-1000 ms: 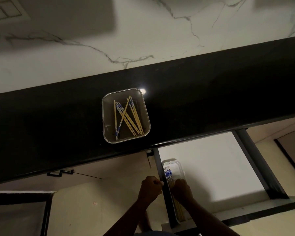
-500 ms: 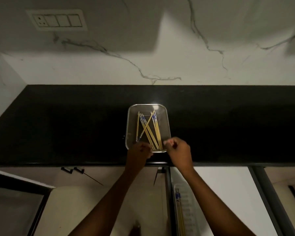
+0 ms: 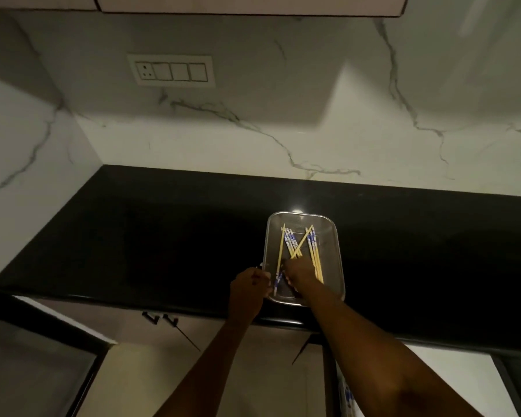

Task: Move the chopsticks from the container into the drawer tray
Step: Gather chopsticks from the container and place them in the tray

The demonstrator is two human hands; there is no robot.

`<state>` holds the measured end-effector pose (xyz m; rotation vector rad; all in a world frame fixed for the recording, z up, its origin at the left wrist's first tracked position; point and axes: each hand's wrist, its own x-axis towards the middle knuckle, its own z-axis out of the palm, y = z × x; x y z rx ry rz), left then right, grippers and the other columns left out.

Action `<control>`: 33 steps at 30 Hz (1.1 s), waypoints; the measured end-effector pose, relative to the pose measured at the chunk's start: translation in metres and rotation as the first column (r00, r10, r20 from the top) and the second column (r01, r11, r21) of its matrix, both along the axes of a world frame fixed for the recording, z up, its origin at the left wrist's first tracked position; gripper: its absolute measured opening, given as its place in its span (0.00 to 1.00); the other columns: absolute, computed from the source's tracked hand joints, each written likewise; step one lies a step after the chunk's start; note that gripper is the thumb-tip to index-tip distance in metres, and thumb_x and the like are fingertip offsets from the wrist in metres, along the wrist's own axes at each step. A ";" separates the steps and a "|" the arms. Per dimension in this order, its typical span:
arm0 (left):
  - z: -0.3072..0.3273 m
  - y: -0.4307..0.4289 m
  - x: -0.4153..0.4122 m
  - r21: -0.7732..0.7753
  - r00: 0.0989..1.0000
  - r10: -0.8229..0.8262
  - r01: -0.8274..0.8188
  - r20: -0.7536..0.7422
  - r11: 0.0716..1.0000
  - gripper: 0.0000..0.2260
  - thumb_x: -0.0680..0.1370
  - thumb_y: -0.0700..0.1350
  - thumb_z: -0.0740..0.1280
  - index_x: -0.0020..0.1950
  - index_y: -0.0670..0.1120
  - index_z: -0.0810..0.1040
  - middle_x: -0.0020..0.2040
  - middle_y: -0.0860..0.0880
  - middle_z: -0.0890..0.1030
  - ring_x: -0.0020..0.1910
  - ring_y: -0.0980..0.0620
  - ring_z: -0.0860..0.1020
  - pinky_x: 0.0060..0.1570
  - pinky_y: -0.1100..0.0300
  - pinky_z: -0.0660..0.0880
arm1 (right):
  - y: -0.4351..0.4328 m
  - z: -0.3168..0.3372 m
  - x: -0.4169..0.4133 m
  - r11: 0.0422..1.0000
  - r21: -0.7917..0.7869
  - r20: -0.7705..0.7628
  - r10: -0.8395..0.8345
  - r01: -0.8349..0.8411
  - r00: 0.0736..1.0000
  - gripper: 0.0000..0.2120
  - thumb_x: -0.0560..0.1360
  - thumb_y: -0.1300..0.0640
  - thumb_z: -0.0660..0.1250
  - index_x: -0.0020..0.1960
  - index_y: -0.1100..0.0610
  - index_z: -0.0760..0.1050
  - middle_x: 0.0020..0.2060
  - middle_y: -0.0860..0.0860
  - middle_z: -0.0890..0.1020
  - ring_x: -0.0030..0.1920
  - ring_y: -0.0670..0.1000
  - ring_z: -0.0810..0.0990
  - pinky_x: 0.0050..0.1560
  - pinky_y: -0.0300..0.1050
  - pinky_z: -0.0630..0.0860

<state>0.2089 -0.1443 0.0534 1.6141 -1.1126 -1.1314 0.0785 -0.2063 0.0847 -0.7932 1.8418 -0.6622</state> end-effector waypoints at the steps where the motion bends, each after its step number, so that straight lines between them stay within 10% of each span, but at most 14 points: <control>1: 0.000 -0.001 0.004 -0.005 1.000 0.001 -0.001 -0.008 1.000 0.08 0.81 0.39 0.68 0.42 0.44 0.79 0.39 0.43 0.84 0.39 0.45 0.86 0.42 0.55 0.84 | -0.002 0.001 0.001 1.000 0.010 -0.006 -0.008 0.008 1.000 0.08 0.77 0.63 0.67 0.41 0.64 0.77 0.35 0.60 0.78 0.28 0.53 0.74 0.28 0.42 0.69; 10: 0.026 -0.025 0.012 0.304 0.919 0.048 0.079 -0.391 0.949 0.22 0.82 0.57 0.64 0.53 0.37 0.81 0.44 0.37 0.87 0.43 0.39 0.87 0.42 0.51 0.85 | 0.014 0.021 -0.026 0.963 -0.271 0.237 0.059 0.008 0.970 0.08 0.79 0.66 0.62 0.49 0.59 0.80 0.38 0.56 0.86 0.31 0.47 0.83 0.29 0.35 0.76; 16: 0.042 -0.035 0.001 0.313 0.811 -0.284 0.484 -0.511 0.817 0.27 0.78 0.63 0.66 0.56 0.38 0.81 0.49 0.35 0.87 0.49 0.36 0.87 0.43 0.51 0.85 | 0.026 0.023 -0.040 0.731 -0.493 -0.322 0.351 -0.472 0.879 0.17 0.74 0.65 0.63 0.54 0.49 0.83 0.45 0.43 0.87 0.45 0.35 0.83 0.47 0.24 0.75; 20: 0.042 -0.030 -0.007 0.242 0.820 -0.352 0.493 -0.452 0.836 0.12 0.80 0.49 0.69 0.55 0.40 0.83 0.47 0.36 0.87 0.45 0.39 0.88 0.39 0.56 0.85 | 0.028 0.012 -0.033 0.623 -0.414 -0.471 0.476 -0.663 0.742 0.24 0.72 0.66 0.64 0.65 0.49 0.80 0.52 0.49 0.87 0.53 0.45 0.84 0.55 0.41 0.80; 26: 0.033 -0.025 0.021 0.285 0.951 -0.130 0.212 -0.281 0.935 0.10 0.82 0.38 0.61 0.48 0.37 0.81 0.32 0.45 0.84 0.25 0.52 0.80 0.24 0.64 0.74 | 0.016 0.004 -0.008 0.837 -0.424 -0.285 0.238 -0.345 0.929 0.15 0.76 0.65 0.63 0.59 0.52 0.79 0.41 0.49 0.84 0.42 0.50 0.84 0.40 0.37 0.76; 29: 0.026 -0.022 0.038 0.296 0.977 -0.053 0.115 -0.209 0.948 0.12 0.83 0.41 0.59 0.48 0.40 0.80 0.30 0.47 0.80 0.19 0.58 0.70 0.20 0.67 0.62 | 0.005 -0.005 -0.001 0.915 -0.169 -0.395 0.277 -0.365 0.876 0.09 0.76 0.57 0.69 0.45 0.63 0.81 0.44 0.59 0.86 0.44 0.58 0.84 0.47 0.49 0.80; 33: 0.026 -0.020 0.047 0.345 0.975 -0.001 0.080 -0.224 0.935 0.16 0.86 0.47 0.57 0.52 0.39 0.80 0.30 0.48 0.77 0.18 0.58 0.66 0.20 0.67 0.60 | 0.000 -0.019 0.005 0.912 0.024 -0.384 0.387 -0.410 0.838 0.12 0.77 0.57 0.69 0.54 0.65 0.82 0.51 0.61 0.86 0.54 0.59 0.85 0.52 0.45 0.79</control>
